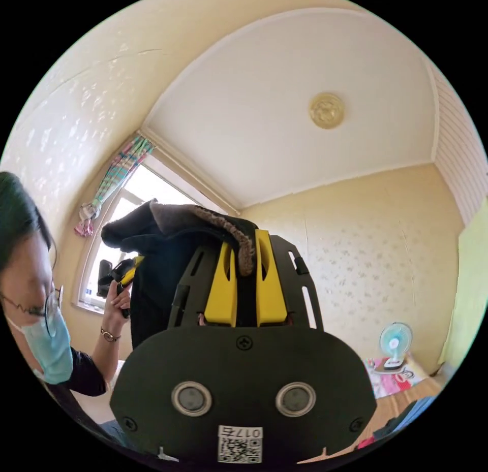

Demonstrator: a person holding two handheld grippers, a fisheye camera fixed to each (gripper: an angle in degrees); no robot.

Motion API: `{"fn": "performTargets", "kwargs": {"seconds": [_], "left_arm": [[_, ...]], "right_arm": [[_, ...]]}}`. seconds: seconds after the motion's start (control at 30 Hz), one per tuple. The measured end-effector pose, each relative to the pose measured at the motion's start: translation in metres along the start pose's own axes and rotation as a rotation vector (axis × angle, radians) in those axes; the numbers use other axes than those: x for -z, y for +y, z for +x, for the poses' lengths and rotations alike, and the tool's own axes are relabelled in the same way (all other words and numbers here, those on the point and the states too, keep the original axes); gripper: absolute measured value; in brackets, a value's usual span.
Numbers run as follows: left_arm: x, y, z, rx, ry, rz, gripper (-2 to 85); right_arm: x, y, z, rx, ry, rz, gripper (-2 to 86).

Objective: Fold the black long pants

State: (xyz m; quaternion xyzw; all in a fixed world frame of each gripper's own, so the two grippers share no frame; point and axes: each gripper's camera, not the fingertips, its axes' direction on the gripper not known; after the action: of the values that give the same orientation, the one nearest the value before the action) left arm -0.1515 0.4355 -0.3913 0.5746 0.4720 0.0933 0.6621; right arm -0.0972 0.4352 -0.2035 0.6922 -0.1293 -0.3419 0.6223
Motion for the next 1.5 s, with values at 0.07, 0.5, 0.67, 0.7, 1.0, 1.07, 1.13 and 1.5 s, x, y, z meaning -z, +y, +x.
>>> {"fn": "performTargets", "kwargs": {"seconds": [0.07, 0.5, 0.67, 0.7, 1.0, 1.07, 1.13, 1.5], "left_arm": [[-0.017, -0.022, -0.015, 0.001, 0.011, -0.025, 4.9], [-0.325, 0.046, -0.404, 0.353, -0.395, -0.467, 5.9], [-0.352, 0.204, -0.53, 0.486, -0.568, -0.707, 6.2], [-0.344, 0.257, -0.537, 0.499, -0.511, -0.761, 6.5], [-0.206, 0.541, -0.434, 0.58, -0.471, -1.109, 12.6], [-0.17, 0.533, -0.409, 0.563, -0.566, -1.066, 14.5], [-0.14, 0.525, -0.39, 0.567, -0.638, -1.037, 17.1], [-0.096, 0.557, -0.371, 0.64, -0.769, -1.335, 7.8]], "right_arm": [[-0.02, -0.016, -0.001, 0.004, -0.006, -0.025, 7.5], [-0.371, 0.166, 0.23, -0.248, 0.354, -0.562, 8.3], [-0.432, 0.364, 0.317, -0.365, 0.514, -0.942, 10.8], [-0.412, 0.417, 0.314, -0.348, 0.435, -0.962, 10.7], [-0.15, 0.692, 0.28, -0.685, 0.203, -1.199, 10.8], [-0.105, 0.702, 0.265, -0.751, 0.198, -1.19, 11.2], [-0.07, 0.703, 0.248, -0.776, 0.204, -1.193, 12.5], [-0.004, 0.703, 0.226, -0.688, 0.058, -1.45, 9.4]]}}
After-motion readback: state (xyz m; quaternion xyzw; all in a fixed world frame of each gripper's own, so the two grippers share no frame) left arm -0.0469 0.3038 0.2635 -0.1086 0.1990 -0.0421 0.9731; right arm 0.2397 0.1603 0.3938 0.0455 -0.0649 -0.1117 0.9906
